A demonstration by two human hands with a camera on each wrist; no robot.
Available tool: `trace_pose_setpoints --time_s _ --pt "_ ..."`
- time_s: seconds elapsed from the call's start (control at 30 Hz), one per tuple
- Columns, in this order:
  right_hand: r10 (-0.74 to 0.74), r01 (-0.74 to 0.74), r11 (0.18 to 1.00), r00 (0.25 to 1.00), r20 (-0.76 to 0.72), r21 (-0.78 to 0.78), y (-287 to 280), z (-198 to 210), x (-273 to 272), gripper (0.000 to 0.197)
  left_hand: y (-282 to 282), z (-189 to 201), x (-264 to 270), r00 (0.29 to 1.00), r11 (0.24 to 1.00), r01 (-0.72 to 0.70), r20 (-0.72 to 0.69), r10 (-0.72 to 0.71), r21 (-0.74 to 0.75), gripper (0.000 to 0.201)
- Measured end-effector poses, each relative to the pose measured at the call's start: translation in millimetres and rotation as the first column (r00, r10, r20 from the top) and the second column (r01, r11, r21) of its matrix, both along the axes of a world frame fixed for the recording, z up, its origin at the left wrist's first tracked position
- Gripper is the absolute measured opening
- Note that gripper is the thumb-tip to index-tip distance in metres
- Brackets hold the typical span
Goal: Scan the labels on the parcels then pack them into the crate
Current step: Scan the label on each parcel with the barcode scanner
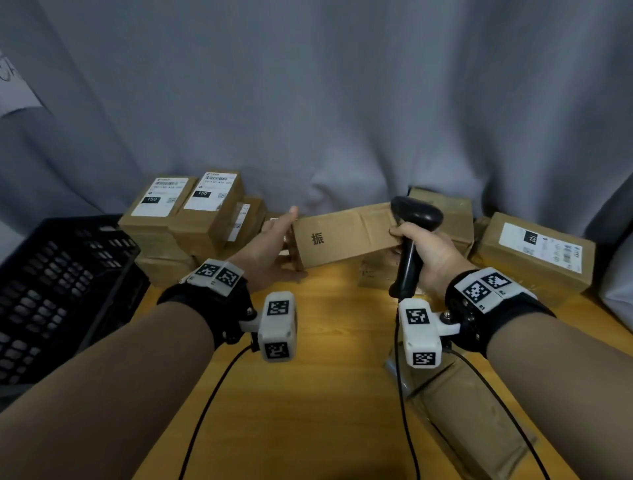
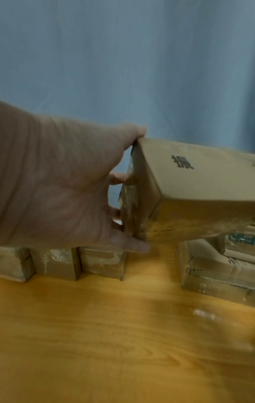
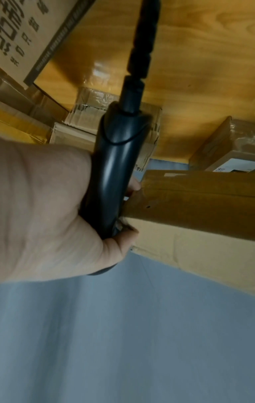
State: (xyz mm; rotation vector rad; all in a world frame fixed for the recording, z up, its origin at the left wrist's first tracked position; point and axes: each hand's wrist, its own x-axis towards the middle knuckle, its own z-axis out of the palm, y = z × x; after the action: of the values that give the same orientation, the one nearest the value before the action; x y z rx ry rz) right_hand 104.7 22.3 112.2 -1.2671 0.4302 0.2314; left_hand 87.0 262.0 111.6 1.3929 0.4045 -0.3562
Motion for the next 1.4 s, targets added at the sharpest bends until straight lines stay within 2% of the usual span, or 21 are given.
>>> trace_pose_setpoints --time_s 0.1,0.2,0.3,0.4,0.53,0.63,0.77,0.8,0.9,1.03,1.17,1.27,1.4 --pt "0.026 -0.025 0.999 0.999 0.02 -0.03 3.5 2.6 -2.0 0.022 1.5 -1.1 4.9 0.993 0.997 -0.078 0.09 0.076 0.021 0.045" --pt "0.047 -0.046 0.998 0.999 0.024 -0.051 3.3 5.2 0.6 0.032 0.1 1.7 10.5 0.99 0.999 -0.028 0.136 0.024 0.026 0.051" --pt "0.063 -0.063 0.997 0.998 0.006 -0.047 1.5 8.9 4.7 0.036 -0.1 5.3 13.2 0.984 0.999 0.04 0.174 -0.043 0.018 0.045" --pt "0.086 -0.085 0.994 0.996 0.006 -0.071 -0.1 11.0 7.0 0.034 -3.5 6.0 14.0 0.98 0.999 0.031 0.196 -0.026 -0.023 0.042" --pt "0.097 -0.09 0.99 0.994 0.058 -0.111 -2.6 11.5 7.2 0.031 -4.6 -2.6 18.4 0.993 1.0 -0.012 0.115 0.012 -0.002 0.039" --pt "0.099 -0.084 0.985 0.991 0.093 -0.148 -4.3 10.2 8.1 0.033 -1.3 -3.8 14.8 0.994 0.994 0.102 0.044 -0.104 0.047 0.043" --pt "0.006 0.025 0.986 0.982 0.187 -0.165 -1.3 11.9 10.7 0.027 2.1 -7.9 11.9 0.968 0.962 0.25 -0.018 -0.25 0.106 0.064" --pt "-0.025 0.057 0.987 0.978 0.207 -0.15 0.3 12.3 12.4 0.026 0.2 -8.2 11.8 0.957 0.948 0.291 -0.032 -0.289 0.127 0.063" --pt "-0.044 0.069 0.991 0.977 0.209 -0.117 5.4 14.3 16.5 0.031 -13.3 -5.7 8.4 0.929 0.898 0.369 -0.063 -0.365 0.238 0.044" --pt "0.041 -0.023 0.993 0.986 0.161 -0.114 10.9 18.5 15.6 0.023 -20.4 -6.2 7.5 0.929 0.886 0.365 -0.058 -0.365 0.285 0.048" --pt "0.126 -0.106 0.982 0.985 0.122 -0.156 14.6 22.4 12.3 0.027 -14.6 0.5 7.8 0.913 0.868 0.407 -0.094 -0.397 0.285 0.057" --pt "0.133 -0.101 0.975 0.979 0.154 -0.199 16.9 22.0 12.4 0.019 -16.2 3.6 7.0 0.902 0.866 0.431 -0.106 -0.418 0.255 0.045" --pt "0.113 -0.062 0.965 0.975 0.189 -0.256 19.3 18.6 13.4 0.016 -22.5 5.3 7.8 0.932 0.899 0.362 -0.096 -0.349 0.245 0.037"
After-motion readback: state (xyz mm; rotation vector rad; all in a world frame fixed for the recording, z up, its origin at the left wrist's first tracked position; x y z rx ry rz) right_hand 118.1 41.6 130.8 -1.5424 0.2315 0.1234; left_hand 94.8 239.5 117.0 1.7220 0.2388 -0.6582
